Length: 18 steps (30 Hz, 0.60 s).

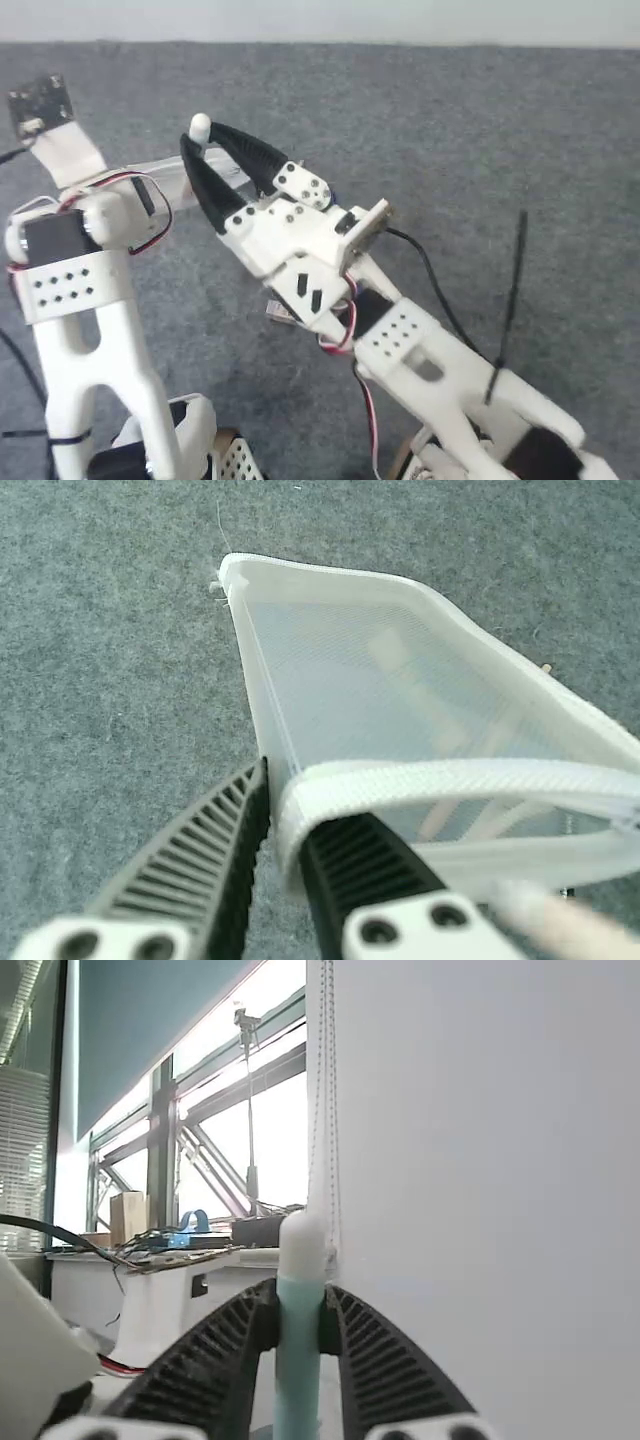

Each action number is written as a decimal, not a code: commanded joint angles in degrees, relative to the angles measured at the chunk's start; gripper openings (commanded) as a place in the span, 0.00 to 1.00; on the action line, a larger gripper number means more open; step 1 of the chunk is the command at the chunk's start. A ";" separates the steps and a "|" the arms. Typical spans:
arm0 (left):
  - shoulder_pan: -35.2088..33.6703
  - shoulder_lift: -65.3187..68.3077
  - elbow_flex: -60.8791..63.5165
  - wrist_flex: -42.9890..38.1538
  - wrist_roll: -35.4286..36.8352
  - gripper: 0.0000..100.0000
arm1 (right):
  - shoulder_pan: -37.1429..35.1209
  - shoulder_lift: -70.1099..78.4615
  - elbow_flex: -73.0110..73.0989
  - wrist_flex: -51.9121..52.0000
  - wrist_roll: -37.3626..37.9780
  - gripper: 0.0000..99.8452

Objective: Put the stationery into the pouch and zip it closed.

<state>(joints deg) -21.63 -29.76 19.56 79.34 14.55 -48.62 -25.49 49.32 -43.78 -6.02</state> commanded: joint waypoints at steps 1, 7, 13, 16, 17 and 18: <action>0.62 -0.18 -2.77 -0.18 0.44 0.01 | 2.33 3.56 -0.70 -7.43 -0.18 0.01; 0.53 -0.18 -2.77 -0.18 0.44 0.01 | 2.07 10.15 -0.62 -8.84 -0.18 0.01; 0.35 -0.18 -2.77 -0.18 0.35 0.01 | 2.07 11.91 0.26 -8.57 -0.09 0.01; 0.35 -0.18 -2.77 -0.18 0.35 0.01 | 1.98 11.91 1.05 -8.40 1.76 0.01; 0.35 -0.18 -2.77 -0.18 0.35 0.01 | 1.71 11.91 1.14 -8.40 3.52 0.01; 0.35 -0.18 -2.68 -0.18 0.35 0.01 | 1.19 11.91 1.23 -8.31 5.54 0.01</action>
<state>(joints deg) -21.63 -29.76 19.56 79.34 14.55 -47.03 -13.01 50.99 -51.16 -4.70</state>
